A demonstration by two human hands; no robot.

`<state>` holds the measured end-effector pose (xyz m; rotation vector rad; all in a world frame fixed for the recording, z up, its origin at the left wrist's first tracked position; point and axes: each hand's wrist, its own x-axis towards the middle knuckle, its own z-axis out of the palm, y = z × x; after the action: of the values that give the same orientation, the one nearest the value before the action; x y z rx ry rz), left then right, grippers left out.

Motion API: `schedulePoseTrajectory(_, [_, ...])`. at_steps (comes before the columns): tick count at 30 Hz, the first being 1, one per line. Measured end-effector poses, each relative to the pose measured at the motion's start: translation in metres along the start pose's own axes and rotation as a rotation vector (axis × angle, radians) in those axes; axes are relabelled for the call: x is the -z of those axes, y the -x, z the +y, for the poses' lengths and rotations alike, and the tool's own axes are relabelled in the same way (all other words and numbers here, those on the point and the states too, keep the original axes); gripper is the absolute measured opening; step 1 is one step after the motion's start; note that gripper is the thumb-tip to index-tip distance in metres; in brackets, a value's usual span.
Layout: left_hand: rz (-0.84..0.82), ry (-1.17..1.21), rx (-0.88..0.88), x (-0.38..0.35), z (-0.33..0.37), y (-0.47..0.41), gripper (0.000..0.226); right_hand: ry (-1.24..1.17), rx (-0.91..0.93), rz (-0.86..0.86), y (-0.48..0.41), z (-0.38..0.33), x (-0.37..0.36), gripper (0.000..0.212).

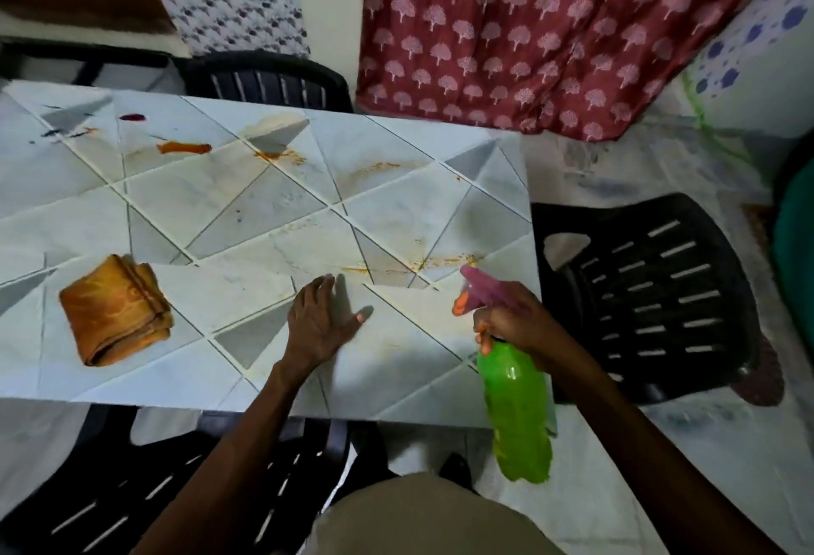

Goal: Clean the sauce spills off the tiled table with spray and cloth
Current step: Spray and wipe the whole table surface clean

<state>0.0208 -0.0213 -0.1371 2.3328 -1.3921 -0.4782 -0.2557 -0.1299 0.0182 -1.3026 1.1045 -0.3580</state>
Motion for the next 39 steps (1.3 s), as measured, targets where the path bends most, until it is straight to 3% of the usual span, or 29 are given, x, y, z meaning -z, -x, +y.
schedulePoseTrajectory(3, [0.004, 0.020, 0.036, 0.028, -0.033, -0.017, 0.076, -0.031, 0.148, -0.069, -0.033, -0.052, -0.042, 0.064])
schedulePoseTrajectory(7, [0.038, 0.035, 0.059, 0.072, -0.076, -0.030, 0.057, 0.014, 0.307, -0.123, -0.091, -0.093, -0.115, 0.067])
schedulePoseTrajectory(11, [0.122, 0.085, 0.097, 0.104, -0.123, -0.041, 0.061, 0.145, 0.511, -0.175, -0.137, -0.111, -0.188, 0.077])
schedulePoseTrajectory(15, [0.223, 0.109, 0.179, 0.136, -0.174, -0.053, 0.050, 0.162, 0.668, -0.253, -0.181, -0.133, -0.257, 0.071])
schedulePoseTrajectory(18, [0.239, 0.069, 0.327, 0.147, -0.214, -0.057, 0.053, 0.105, 0.728, -0.292, -0.212, -0.148, -0.306, 0.061])
schedulePoseTrajectory(23, [0.270, 0.013, 0.417, 0.160, -0.263, -0.058, 0.054, 0.053, 0.777, -0.363, -0.253, -0.167, -0.394, 0.050])
schedulePoseTrajectory(29, [0.333, 0.001, 0.559, 0.161, -0.305, -0.051, 0.078, 0.067, 0.737, -0.376, -0.293, -0.197, -0.483, 0.041])
schedulePoseTrajectory(39, [0.322, 0.039, 0.558, 0.148, -0.313, -0.043, 0.080, 0.043, 0.751, -0.397, -0.325, -0.231, -0.578, 0.033])
